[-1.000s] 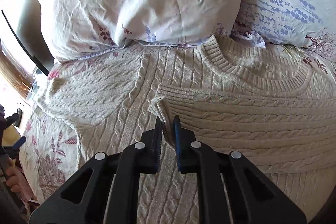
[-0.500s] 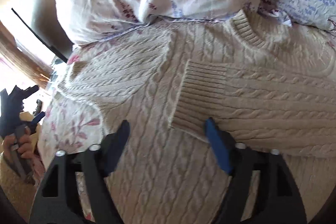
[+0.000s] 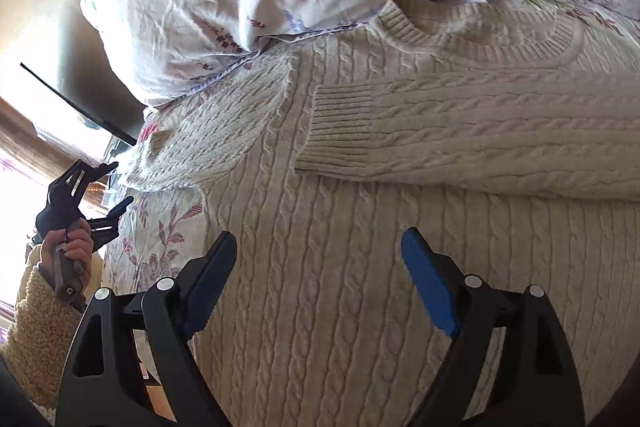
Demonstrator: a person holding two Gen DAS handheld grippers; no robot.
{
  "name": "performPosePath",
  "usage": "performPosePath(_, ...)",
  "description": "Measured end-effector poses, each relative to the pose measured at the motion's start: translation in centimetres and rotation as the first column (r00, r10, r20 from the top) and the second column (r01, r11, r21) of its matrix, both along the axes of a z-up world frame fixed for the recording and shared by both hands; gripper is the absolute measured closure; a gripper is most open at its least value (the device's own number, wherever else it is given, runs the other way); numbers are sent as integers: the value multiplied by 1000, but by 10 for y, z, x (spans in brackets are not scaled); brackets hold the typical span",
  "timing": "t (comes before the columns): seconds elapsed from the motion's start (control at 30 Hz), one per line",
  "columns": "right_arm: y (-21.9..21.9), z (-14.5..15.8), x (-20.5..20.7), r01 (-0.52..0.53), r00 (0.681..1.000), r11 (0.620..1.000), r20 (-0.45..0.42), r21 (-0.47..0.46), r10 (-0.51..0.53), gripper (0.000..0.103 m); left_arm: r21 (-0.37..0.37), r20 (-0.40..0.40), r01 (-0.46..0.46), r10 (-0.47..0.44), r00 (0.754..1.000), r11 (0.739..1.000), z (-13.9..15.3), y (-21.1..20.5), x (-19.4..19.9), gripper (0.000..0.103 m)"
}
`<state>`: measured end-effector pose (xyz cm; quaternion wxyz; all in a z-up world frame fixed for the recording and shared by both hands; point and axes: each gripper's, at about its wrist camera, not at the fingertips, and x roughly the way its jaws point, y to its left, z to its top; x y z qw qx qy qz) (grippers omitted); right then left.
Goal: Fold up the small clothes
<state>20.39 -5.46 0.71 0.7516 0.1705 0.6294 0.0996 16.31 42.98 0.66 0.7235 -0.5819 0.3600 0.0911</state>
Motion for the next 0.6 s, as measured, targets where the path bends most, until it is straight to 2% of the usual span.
performPosePath(0.07, -2, 0, -2, 8, 1000, 1000, -1, -3, -8, 17, -59, 8, 23, -22, 1000, 998, -6, -18, 5, 45)
performPosePath(0.13, -5, 2, -4, 8, 1000, 1000, 3, -5, -8, 17, -67, 1, 34, -34, 999, 997, -8, -36, 9, 46)
performPosePath(0.2, -9, 6, -7, 5, 1000, 1000, 10, -9, -5, 17, -52, -6, 37, -37, 999, 998, -10, -50, 14, 49)
performPosePath(0.33, -18, 14, -15, 7, 1000, 1000, 29, -22, -7, 17, -42, -30, -7, 6, 1000, 999, -17, -59, 19, 69)
performPosePath(0.43, -36, 20, -27, 31, 999, 999, 39, -30, -30, 17, -25, -38, -28, 27, 999, 999, -17, -57, 21, 75)
performPosePath(0.5, -45, 20, -33, 53, 998, 998, 36, -35, -52, 17, 0, -51, -18, 18, 999, 1000, -17, -56, 27, 85)
performPosePath(0.53, -52, 20, -38, 69, 997, 997, 33, -38, -67, 17, 15, -57, -10, 11, 998, 1000, -16, -57, 29, 95)
performPosePath(0.6, -63, 21, -46, 92, 995, 995, 29, -42, -91, 17, 48, -51, -11, 14, 999, 999, -10, -59, 32, 96)
